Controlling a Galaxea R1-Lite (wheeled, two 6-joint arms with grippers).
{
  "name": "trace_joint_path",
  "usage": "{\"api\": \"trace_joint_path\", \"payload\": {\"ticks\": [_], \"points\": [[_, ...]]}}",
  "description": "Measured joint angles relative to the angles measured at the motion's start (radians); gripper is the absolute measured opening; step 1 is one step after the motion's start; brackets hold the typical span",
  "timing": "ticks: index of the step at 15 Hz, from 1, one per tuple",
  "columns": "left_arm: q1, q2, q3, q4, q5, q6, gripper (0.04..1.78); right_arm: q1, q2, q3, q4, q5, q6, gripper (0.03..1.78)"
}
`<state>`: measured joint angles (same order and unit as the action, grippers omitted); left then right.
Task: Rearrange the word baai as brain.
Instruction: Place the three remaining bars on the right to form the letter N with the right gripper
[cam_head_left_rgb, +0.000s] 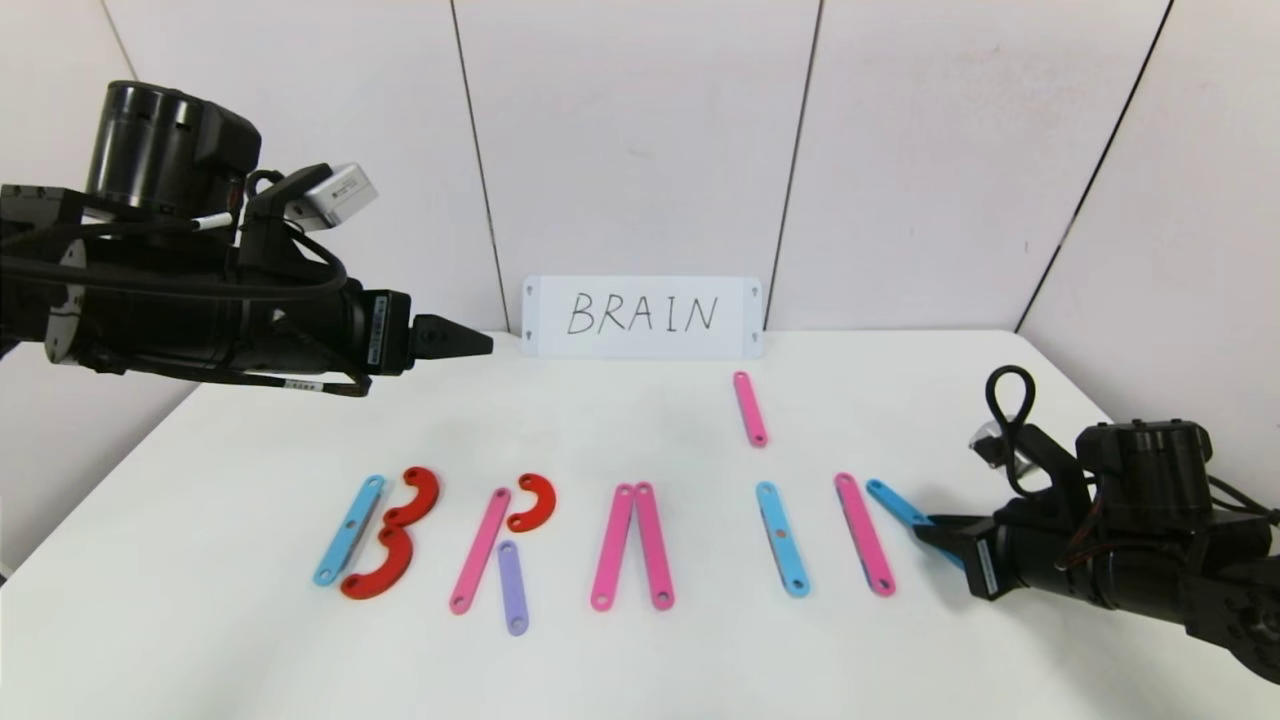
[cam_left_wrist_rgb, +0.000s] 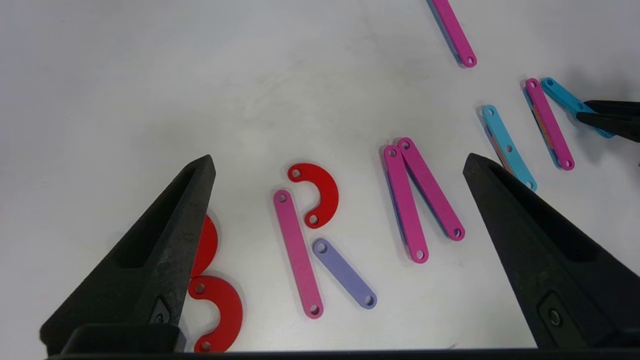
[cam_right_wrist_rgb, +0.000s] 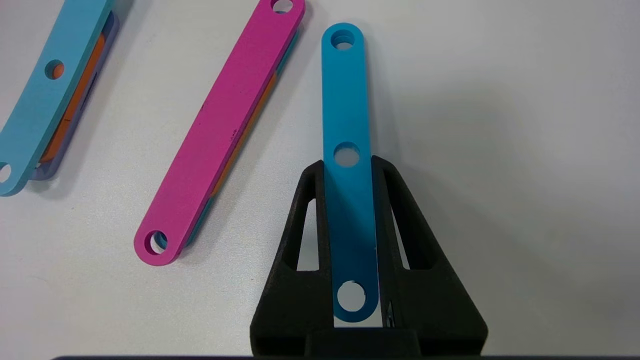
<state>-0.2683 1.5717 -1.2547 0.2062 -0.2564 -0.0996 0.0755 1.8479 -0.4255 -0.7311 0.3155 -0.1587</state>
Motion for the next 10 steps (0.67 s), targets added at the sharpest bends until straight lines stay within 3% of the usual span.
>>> {"api": "trace_joint_path", "payload": {"ticks": [3,6,10], "points": [[0.0,0.001,0.0,0.0,0.0,0.0,1.74,-0.008,0.024,-0.009,-0.014,0.008,-0.01,0.27],[0.0,0.001,0.0,0.0,0.0,0.0,1.74,-0.01,0.053,-0.005,-0.089,0.017,-0.01,0.27],[0.0,0.001,0.0,0.0,0.0,0.0,1.74,-0.009,0.068,0.0,-0.096,0.018,-0.009,0.27]]}}
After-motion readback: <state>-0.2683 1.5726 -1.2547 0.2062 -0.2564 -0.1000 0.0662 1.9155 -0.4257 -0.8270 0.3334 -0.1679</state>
